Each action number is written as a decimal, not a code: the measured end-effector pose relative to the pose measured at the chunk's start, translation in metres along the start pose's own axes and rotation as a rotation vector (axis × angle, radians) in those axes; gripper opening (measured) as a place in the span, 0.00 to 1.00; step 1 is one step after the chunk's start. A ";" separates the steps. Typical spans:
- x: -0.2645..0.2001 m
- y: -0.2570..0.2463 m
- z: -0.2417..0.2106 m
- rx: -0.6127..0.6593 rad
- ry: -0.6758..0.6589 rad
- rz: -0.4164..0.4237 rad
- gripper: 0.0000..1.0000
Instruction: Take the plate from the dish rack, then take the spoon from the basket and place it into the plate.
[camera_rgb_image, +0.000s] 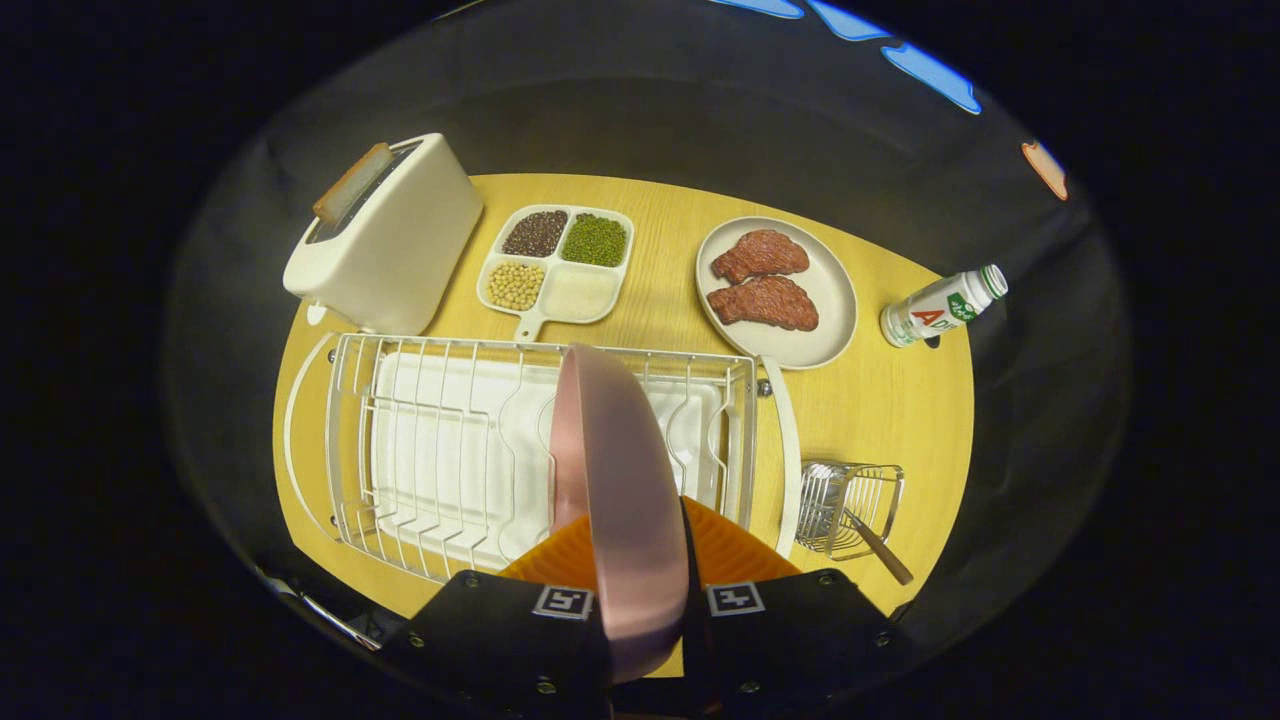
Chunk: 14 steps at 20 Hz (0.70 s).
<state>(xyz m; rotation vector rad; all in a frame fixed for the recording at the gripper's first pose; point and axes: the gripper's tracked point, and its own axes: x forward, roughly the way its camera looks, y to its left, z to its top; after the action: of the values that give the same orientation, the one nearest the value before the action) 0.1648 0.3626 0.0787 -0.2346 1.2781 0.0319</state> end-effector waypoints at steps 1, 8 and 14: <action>-0.009 -0.004 0.011 0.003 -0.027 -0.009 0.27; -0.072 -0.017 0.002 0.044 -0.136 0.149 0.27; -0.096 -0.027 -0.102 0.147 -0.139 0.331 0.27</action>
<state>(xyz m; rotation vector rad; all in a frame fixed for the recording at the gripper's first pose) 0.0445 0.3270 0.1468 0.1056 1.1638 0.2325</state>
